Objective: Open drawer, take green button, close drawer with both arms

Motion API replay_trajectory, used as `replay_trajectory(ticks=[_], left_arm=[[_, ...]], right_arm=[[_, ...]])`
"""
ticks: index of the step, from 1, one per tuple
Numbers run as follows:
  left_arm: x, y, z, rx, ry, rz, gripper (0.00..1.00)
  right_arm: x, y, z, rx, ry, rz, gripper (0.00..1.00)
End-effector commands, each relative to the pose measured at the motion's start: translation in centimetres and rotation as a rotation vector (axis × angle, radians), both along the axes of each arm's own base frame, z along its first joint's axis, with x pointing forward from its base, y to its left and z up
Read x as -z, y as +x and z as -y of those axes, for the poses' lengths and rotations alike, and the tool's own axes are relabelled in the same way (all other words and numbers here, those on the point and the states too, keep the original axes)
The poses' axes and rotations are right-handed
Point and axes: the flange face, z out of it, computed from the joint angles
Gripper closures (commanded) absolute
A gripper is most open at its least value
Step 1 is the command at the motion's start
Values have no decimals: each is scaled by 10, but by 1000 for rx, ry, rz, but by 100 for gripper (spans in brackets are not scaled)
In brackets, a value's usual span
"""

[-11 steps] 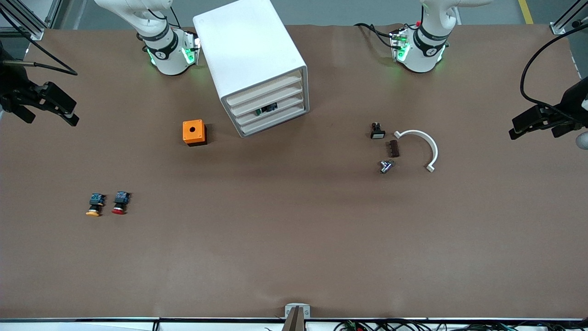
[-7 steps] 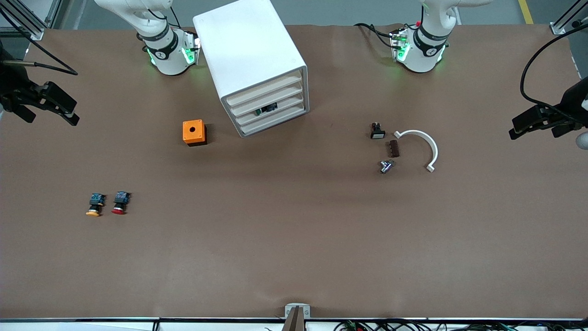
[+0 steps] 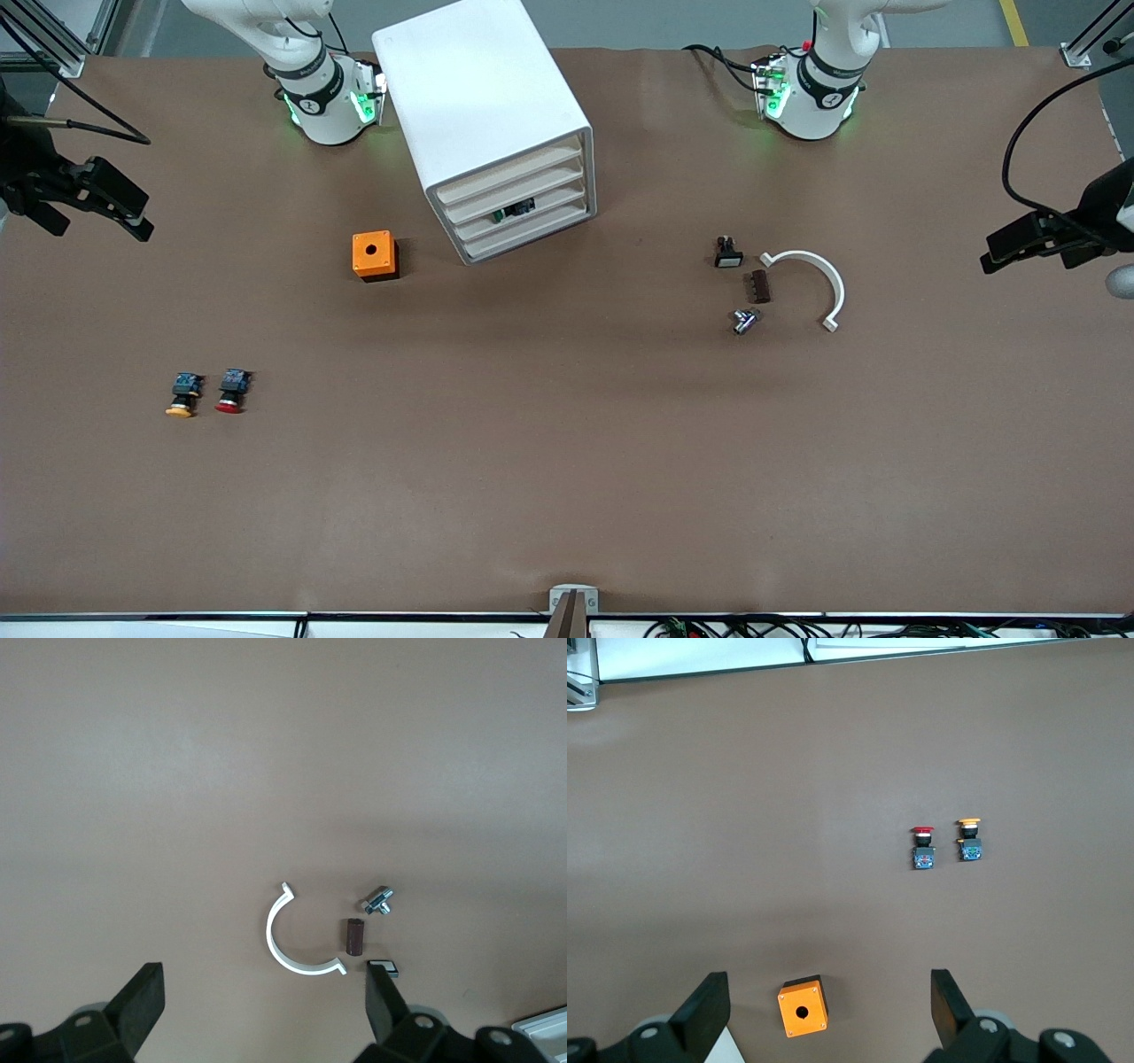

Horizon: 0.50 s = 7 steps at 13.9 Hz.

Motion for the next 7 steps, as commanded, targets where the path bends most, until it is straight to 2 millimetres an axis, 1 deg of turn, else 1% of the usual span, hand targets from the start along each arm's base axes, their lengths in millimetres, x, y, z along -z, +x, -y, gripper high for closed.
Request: replay_trajectory(ticks=[1, 4, 7], left_arm=[[39, 21, -1, 15, 8, -45, 0], [90, 50, 5, 6, 8, -53, 0], [130, 66, 12, 13, 8, -77, 0]], right_arm=[[-2, -2, 2, -8, 1, -3, 0], [-3, -2, 2, -8, 0, -4, 0], [-3, -2, 1, -10, 2, -4, 0]])
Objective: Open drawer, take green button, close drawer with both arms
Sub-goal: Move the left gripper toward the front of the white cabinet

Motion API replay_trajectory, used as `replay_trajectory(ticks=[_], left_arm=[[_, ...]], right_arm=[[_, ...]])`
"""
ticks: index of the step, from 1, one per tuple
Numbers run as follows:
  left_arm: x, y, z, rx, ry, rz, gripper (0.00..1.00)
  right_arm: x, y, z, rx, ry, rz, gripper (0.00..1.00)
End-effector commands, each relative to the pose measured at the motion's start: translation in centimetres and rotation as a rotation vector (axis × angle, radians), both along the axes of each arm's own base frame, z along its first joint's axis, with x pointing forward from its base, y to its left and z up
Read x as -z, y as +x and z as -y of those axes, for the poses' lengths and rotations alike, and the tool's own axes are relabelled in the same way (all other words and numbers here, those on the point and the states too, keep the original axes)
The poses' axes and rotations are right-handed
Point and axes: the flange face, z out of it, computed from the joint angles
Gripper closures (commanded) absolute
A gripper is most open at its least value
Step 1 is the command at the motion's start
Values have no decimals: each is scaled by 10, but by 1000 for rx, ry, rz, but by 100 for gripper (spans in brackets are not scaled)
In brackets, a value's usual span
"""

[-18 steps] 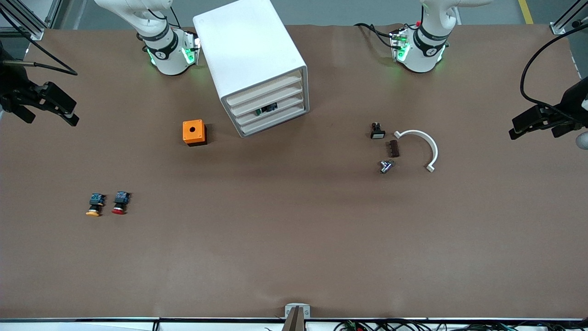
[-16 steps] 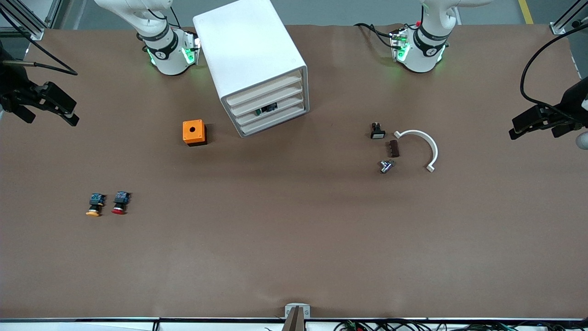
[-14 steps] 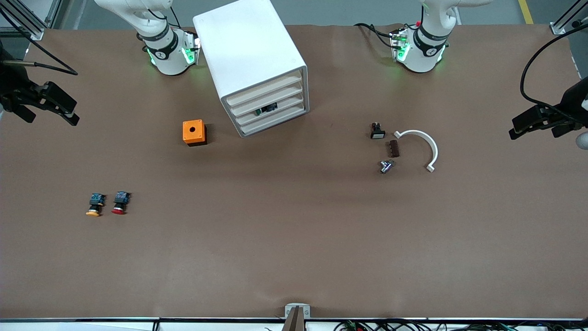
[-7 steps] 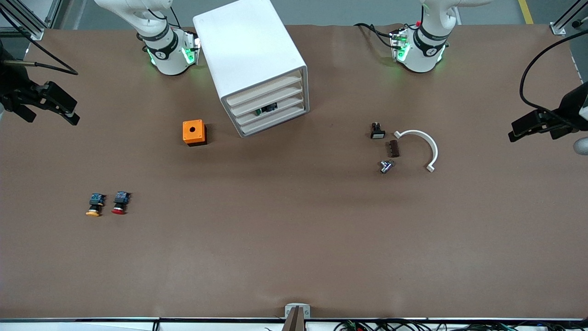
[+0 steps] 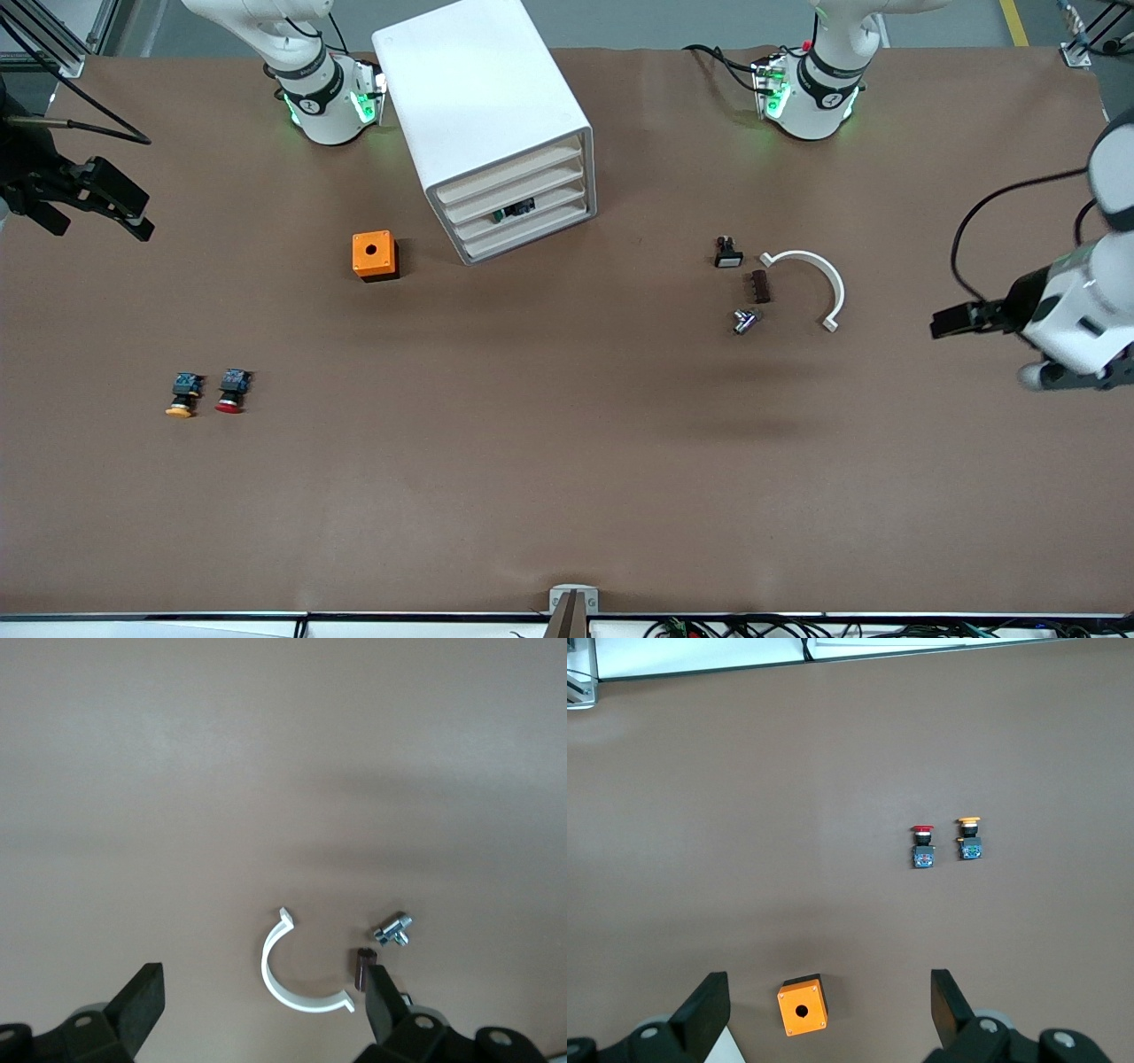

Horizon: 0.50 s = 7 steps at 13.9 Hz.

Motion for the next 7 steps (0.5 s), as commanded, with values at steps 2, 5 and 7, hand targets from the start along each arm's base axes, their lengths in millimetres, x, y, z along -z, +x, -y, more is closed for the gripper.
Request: replay_trajectory(ticks=[2, 5, 7], left_arm=[[31, 15, 9, 9, 0, -13, 0], [48, 18, 20, -10, -66, -36, 0], [55, 18, 35, -64, -77, -52, 0]], right_arm=[[-3, -2, 1, -10, 2, -1, 0], [-3, -2, 1, -10, 2, -1, 0], [-3, -2, 1, -10, 2, -1, 0]])
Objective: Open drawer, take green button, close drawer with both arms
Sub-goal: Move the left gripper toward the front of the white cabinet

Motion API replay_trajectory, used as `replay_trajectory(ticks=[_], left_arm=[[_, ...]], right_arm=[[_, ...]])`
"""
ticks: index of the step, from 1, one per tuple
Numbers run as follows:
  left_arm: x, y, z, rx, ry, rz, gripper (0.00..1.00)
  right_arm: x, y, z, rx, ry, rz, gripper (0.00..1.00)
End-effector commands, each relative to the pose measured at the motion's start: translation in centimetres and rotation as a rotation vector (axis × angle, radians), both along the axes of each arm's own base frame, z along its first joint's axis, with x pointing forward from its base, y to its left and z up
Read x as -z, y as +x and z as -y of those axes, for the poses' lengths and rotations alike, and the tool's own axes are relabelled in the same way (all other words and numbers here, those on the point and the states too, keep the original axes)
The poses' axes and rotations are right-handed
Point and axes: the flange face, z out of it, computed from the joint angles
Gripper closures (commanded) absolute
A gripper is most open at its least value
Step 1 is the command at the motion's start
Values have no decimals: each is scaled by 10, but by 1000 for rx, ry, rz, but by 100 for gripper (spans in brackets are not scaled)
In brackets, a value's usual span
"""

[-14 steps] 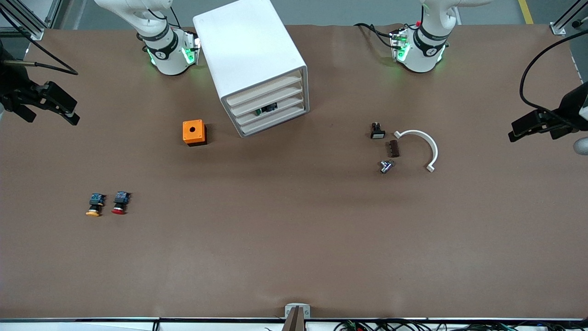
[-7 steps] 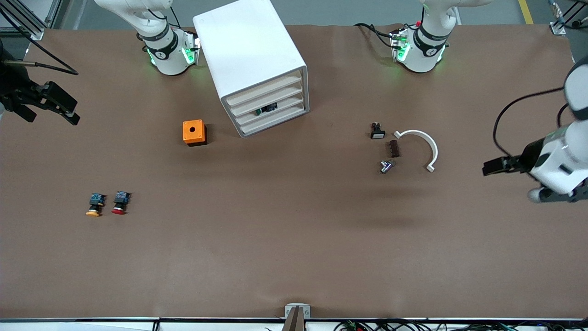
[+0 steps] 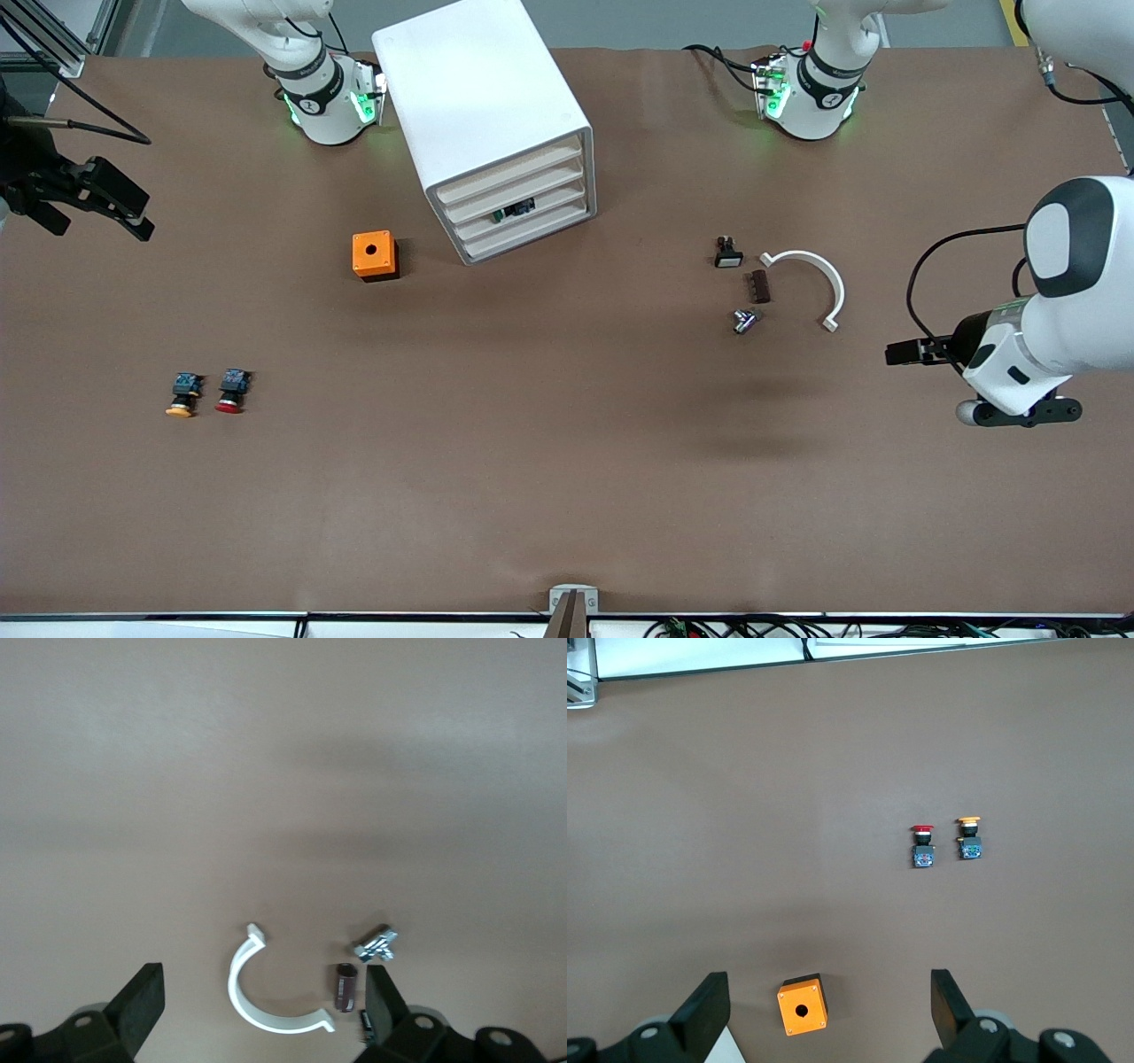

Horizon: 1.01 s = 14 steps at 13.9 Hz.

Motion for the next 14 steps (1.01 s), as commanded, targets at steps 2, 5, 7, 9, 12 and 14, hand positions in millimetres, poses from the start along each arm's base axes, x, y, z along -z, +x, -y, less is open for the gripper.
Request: replay_trajectory(ticks=[2, 5, 7, 9, 12, 14], left_arm=[[1, 1, 35, -175, -52, -28, 0], [6, -3, 74, -355, -77, -84, 0], [15, -8, 103, -476, -99, -156, 0], [20, -10, 123, -611, -133, -228, 0], [33, -15, 154, -736, -167, -339, 0], [58, -13, 169, -896, -148, -451, 0]], right_arm=[[-3, -2, 1, -9, 2, -1, 0], [-3, -2, 2, -9, 2, -2, 0], [-3, -2, 1, -11, 2, -2, 0], [-3, -2, 1, -11, 2, -2, 0], [-3, -2, 1, -11, 2, -2, 0], [-4, -2, 1, -11, 2, 1, 0]])
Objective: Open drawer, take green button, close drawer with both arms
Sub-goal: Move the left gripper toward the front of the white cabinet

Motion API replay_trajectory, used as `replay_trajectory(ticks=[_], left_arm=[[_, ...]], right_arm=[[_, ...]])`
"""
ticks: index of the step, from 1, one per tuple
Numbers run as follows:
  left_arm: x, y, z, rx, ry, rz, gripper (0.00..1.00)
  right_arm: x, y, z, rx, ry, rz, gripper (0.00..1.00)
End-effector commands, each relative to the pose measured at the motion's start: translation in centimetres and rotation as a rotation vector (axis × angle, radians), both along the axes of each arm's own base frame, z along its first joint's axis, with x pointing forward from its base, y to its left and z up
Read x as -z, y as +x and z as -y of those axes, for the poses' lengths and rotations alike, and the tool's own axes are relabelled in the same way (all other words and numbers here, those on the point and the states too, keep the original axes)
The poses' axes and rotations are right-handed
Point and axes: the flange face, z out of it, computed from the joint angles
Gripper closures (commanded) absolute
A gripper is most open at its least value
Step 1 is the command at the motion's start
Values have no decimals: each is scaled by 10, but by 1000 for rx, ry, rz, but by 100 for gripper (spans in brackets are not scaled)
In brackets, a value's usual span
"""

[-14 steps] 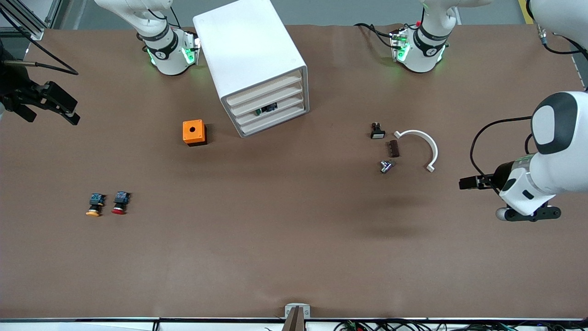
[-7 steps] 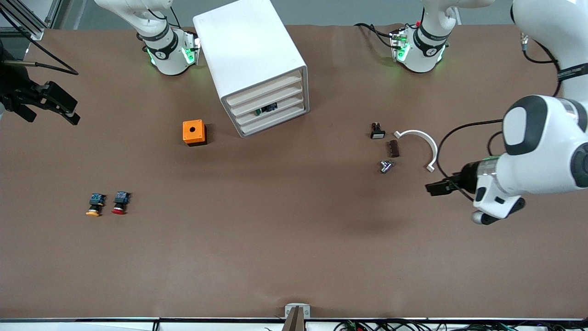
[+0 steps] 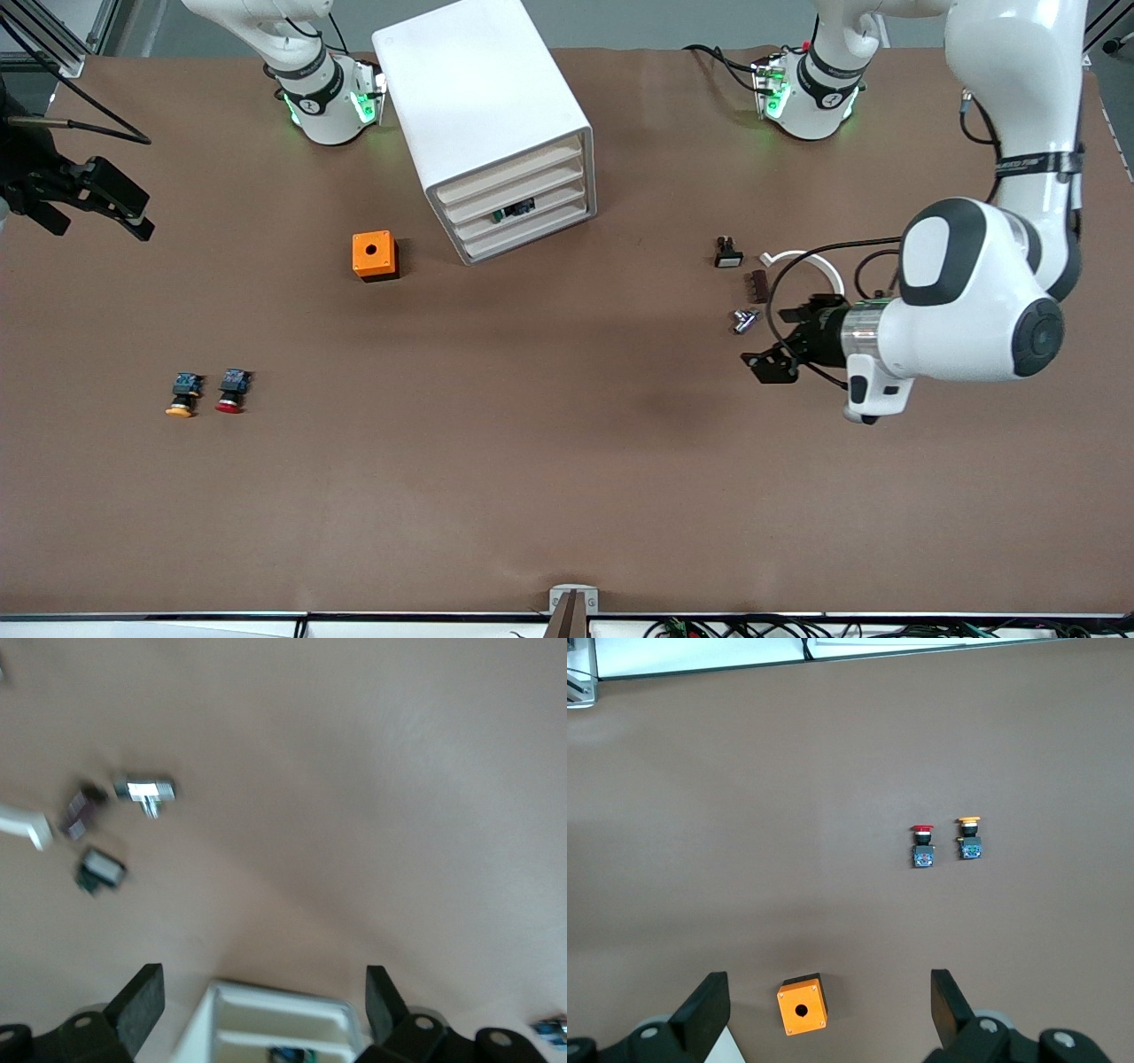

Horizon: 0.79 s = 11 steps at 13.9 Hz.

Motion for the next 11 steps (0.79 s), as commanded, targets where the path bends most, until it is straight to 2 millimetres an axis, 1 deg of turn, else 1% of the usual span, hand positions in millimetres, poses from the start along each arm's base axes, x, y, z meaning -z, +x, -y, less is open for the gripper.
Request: replay_trajectory(ticks=[1, 3, 6, 8, 9, 10, 11], left_arm=[[34, 6, 20, -206, 32, -175, 0], [57, 3, 47, -315, 87, -287, 0], [101, -14, 85, -417, 156, -468, 0], [135, -20, 97, -526, 186, -616, 0], [148, -25, 104, -554, 191, -686, 0], [164, -36, 114, -547, 212, -772, 0], [175, -46, 123, -541, 238, -838, 0]], right_arm=[[-4, -2, 1, -10, 2, 1, 0], [-3, -2, 1, -10, 2, 0, 0], [-4, -2, 1, -10, 2, 1, 0], [-4, -2, 2, -9, 2, 1, 0], [-4, -2, 1, -10, 2, 1, 0], [-4, -2, 2, -9, 4, 1, 0], [-3, -2, 2, -9, 2, 0, 0]])
